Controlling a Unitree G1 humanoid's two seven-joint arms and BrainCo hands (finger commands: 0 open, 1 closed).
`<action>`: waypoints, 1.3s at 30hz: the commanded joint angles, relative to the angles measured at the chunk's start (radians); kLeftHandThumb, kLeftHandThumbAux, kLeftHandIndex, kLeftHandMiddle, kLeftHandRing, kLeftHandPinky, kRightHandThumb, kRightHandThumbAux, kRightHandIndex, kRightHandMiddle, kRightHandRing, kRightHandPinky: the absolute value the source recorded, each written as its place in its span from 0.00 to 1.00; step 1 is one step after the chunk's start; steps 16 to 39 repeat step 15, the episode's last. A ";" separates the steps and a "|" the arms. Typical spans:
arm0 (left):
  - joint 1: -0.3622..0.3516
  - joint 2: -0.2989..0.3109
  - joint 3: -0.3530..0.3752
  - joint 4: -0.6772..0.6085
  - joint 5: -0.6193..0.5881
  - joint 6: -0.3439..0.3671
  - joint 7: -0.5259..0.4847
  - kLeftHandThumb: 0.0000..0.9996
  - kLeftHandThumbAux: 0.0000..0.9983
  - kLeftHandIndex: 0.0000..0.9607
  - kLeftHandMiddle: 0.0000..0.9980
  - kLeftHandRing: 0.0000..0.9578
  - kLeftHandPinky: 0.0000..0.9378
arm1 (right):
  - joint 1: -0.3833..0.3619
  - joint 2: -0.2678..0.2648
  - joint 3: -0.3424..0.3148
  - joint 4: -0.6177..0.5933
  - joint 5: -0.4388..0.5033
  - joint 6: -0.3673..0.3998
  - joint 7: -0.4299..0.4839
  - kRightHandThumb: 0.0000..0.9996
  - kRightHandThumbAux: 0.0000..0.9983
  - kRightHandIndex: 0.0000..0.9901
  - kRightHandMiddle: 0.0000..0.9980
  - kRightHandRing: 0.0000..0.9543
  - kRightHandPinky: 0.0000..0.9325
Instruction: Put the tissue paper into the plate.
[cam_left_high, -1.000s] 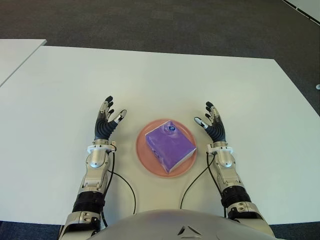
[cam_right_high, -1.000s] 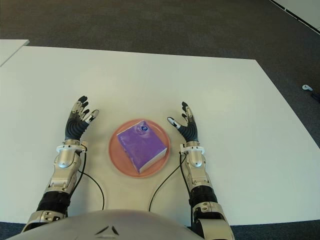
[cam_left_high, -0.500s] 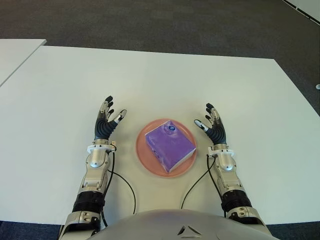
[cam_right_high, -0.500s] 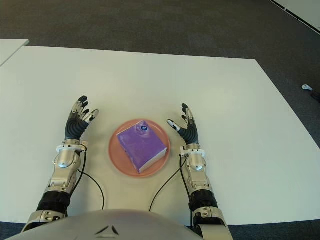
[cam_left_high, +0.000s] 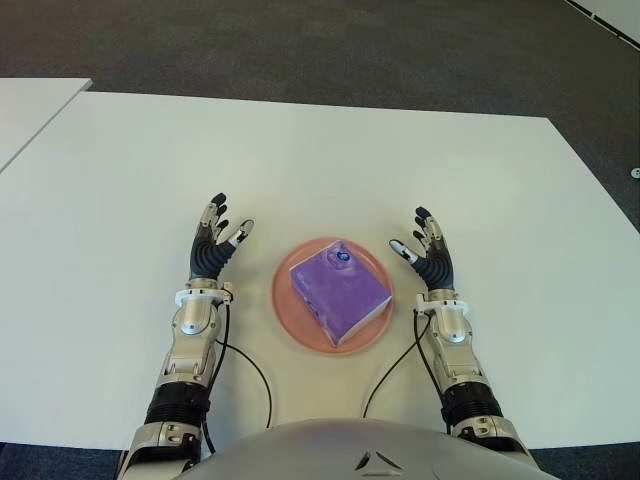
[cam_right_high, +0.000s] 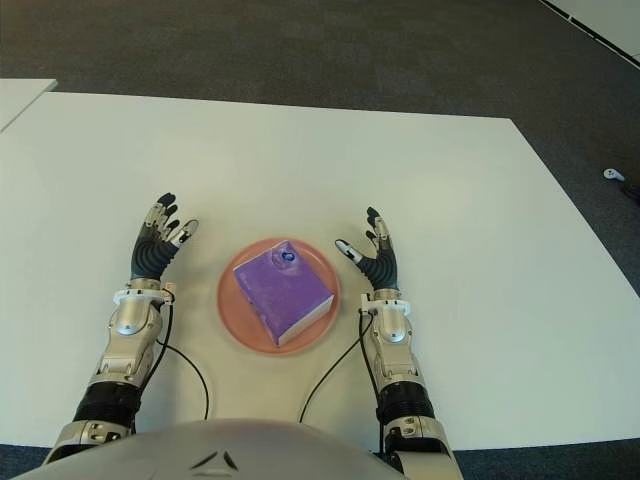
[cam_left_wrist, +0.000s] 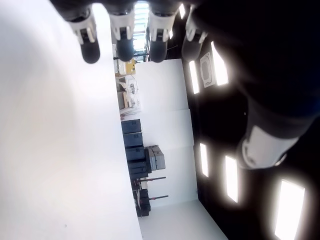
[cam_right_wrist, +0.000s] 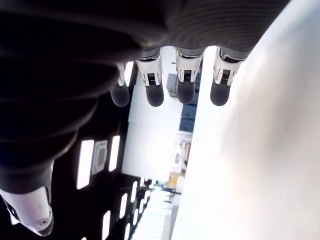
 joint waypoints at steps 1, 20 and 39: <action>0.000 -0.003 -0.005 -0.004 -0.001 0.015 -0.004 0.00 0.60 0.00 0.00 0.00 0.00 | 0.032 0.025 0.001 0.046 0.021 -0.011 0.005 0.00 0.65 0.00 0.00 0.00 0.00; 0.001 0.003 -0.009 -0.002 0.004 0.011 -0.008 0.00 0.59 0.00 0.00 0.00 0.00 | 0.028 0.026 0.000 0.054 0.024 -0.023 0.004 0.00 0.65 0.00 0.00 0.00 0.00; 0.001 0.003 -0.009 -0.002 0.004 0.011 -0.008 0.00 0.59 0.00 0.00 0.00 0.00 | 0.028 0.026 0.000 0.054 0.024 -0.023 0.004 0.00 0.65 0.00 0.00 0.00 0.00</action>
